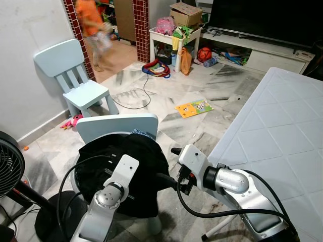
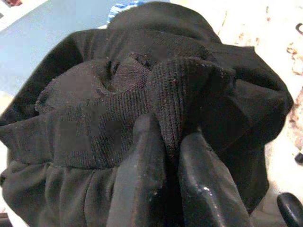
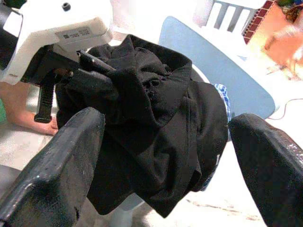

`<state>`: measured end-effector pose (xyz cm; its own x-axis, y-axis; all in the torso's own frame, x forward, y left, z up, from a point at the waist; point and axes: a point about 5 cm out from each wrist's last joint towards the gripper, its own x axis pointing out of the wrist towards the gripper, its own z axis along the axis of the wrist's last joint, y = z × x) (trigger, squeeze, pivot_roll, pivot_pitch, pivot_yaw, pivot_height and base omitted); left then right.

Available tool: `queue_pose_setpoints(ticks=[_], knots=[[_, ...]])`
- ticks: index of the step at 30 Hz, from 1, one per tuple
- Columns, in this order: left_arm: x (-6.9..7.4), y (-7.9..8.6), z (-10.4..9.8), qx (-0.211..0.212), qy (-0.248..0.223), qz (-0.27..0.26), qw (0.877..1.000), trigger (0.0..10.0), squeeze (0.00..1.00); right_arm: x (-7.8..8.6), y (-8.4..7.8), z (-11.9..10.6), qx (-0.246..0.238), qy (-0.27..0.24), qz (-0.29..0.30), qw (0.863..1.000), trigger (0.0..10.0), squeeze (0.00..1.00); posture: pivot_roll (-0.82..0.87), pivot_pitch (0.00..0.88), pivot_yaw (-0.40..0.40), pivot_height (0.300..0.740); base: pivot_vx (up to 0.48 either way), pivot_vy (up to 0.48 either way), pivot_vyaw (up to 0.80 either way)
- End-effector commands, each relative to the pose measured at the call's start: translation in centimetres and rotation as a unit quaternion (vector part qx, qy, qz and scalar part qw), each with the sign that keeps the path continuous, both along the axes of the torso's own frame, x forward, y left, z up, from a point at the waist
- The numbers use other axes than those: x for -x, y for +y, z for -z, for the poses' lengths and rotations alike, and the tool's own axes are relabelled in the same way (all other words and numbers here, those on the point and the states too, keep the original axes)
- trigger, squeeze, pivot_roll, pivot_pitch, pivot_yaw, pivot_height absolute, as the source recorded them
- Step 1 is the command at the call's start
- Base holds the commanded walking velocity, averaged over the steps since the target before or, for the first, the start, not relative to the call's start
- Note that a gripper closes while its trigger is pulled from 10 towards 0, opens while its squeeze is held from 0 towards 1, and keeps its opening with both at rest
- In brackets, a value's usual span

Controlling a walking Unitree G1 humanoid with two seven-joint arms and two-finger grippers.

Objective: Hang hanger

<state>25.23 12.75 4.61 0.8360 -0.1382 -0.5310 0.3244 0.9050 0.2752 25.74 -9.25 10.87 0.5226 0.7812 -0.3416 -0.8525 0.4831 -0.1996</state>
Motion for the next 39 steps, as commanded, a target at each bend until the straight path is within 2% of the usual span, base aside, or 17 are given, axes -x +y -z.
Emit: queue_pose_setpoints(ticks=[1, 5, 9, 10, 11, 12, 14, 15, 17, 18, 21, 24, 25, 33, 34, 35, 39], knots=[[-0.6, 0.0, -1.4, -0.007, -0.045, -0.012, 0.999, 0.0, 0.00, -0.1, 0.0, -0.1, -0.001, -0.002, -0.005, 1.000, 10.0, 0.00, -0.14, 0.000, 0.005, 0.740, 0.000, 0.000, 0.00], [-0.6, 0.4, -2.8, -0.043, -0.125, -0.035, 0.991, 0.0, 0.00, 0.0, 0.2, 0.0, -0.002, -0.001, -0.006, 1.000, 10.0, 0.00, -0.14, 0.000, 0.003, 0.740, 0.000, 0.000, 0.00], [-0.7, 0.5, -3.1, -0.050, -0.150, -0.034, 0.987, 0.0, 0.00, 0.0, 0.2, 0.0, -0.002, -0.001, -0.007, 1.000, 10.0, 0.00, -0.14, 0.000, 0.001, 0.740, 0.000, 0.000, 0.00], [-0.8, 0.5, -3.3, -0.062, -0.160, -0.028, 0.985, 0.0, 0.00, 0.0, 0.2, 0.0, -0.002, -0.001, -0.007, 1.000, 10.0, 0.00, -0.14, 0.000, 0.001, 0.740, 0.000, 0.000, 0.00], [-1.0, 0.4, -3.7, -0.097, -0.184, -0.004, 0.978, 0.0, 0.00, -0.1, 0.2, 0.0, -0.002, -0.002, -0.007, 1.000, 10.0, 0.00, -0.14, 0.000, 0.001, 0.740, 0.000, 0.000, 0.00], [-1.0, 0.4, -3.7, -0.097, -0.184, -0.004, 0.978, 0.0, 0.00, -0.1, 0.2, 0.0, -0.002, -0.002, -0.007, 1.000, 10.0, 0.00, -0.14, 0.000, 0.001, 0.740, 0.000, 0.000, 0.00], [-1.1, 0.3, -4.0, -0.132, -0.209, 0.020, 0.969, 2.6, 0.00, -0.1, 0.2, -0.1, -0.002, -0.003, -0.007, 1.000, 10.0, 0.00, -0.14, 0.000, 0.001, 0.740, 0.000, 0.000, 0.00], [-1.1, 0.3, -4.0, -0.134, -0.211, 0.021, 0.968, 2.6, 0.00, -0.1, 0.2, -0.1, -0.002, -0.003, -0.007, 1.000, 10.0, 0.00, -0.14, 0.000, 0.001, 0.740, 0.000, 0.000, 0.00], [-0.8, 0.6, -3.1, -0.135, -0.186, 0.023, 0.973, 9.0, 0.00, -0.1, 0.1, 0.0, -0.001, -0.003, -0.007, 1.000, 10.0, 0.00, -0.14, 0.000, 0.002, 0.740, 0.000, 0.000, 0.00], [-0.6, 0.7, -2.6, -0.146, -0.169, 0.035, 0.974, 10.0, 0.00, -0.1, 0.1, 0.0, -0.001, -0.003, -0.006, 1.000, 10.0, 0.00, -0.14, 0.000, 0.002, 0.740, 0.000, 0.000, 0.00], [-0.3, 0.8, -1.9, -0.154, -0.148, 0.050, 0.976, 10.0, 0.00, -0.1, 0.1, 0.0, -0.001, -0.002, -0.006, 1.000, 10.0, 0.00, -0.14, 0.000, 0.001, 0.740, 0.000, 0.000, 0.00], [0.1, 0.8, -1.2, -0.137, -0.107, 0.048, 0.984, 10.0, 0.00, 0.0, 0.1, 0.0, -0.001, -0.001, -0.008, 1.000, 10.0, 0.00, -0.14, 0.000, 0.000, 0.740, 0.000, 0.000, 0.00], [0.2, 0.8, -1.1, -0.108, -0.091, 0.039, 0.989, 10.0, 1.00, 0.0, 0.1, 0.0, -0.001, -0.001, -0.008, 1.000, 10.0, 0.00, -0.14, 0.000, 0.000, 0.740, 0.000, 0.000, 0.00], [0.2, 0.8, -0.8, -0.095, -0.064, 0.034, 0.993, 10.0, 1.00, -0.1, 0.1, -0.1, 0.000, -0.002, -0.009, 1.000, 10.0, 0.00, -0.14, 0.000, -0.002, 0.740, 0.000, 0.000, 0.00], [0.3, 0.7, -0.7, -0.088, -0.059, 0.033, 0.994, 10.0, 0.62, -0.1, 0.1, -0.1, 0.000, -0.002, -0.009, 1.000, 10.0, 0.00, -0.14, 0.000, -0.002, 0.740, 0.000, 0.000, 0.00], [0.3, 0.6, -0.7, -0.080, -0.053, 0.034, 0.995, 10.0, 0.00, -0.1, 0.1, -0.1, 0.000, -0.002, -0.009, 1.000, 10.0, 0.00, -0.14, 0.000, -0.001, 0.740, 0.000, 0.000, 0.00], [-0.1, 0.4, -1.1, -0.074, -0.050, 0.033, 0.995, 10.0, 0.00, 0.0, 0.1, 0.0, 0.000, -0.001, -0.011, 1.000, 10.0, 0.00, -0.14, 0.000, 0.001, 0.740, 0.000, 0.000, 0.00]])
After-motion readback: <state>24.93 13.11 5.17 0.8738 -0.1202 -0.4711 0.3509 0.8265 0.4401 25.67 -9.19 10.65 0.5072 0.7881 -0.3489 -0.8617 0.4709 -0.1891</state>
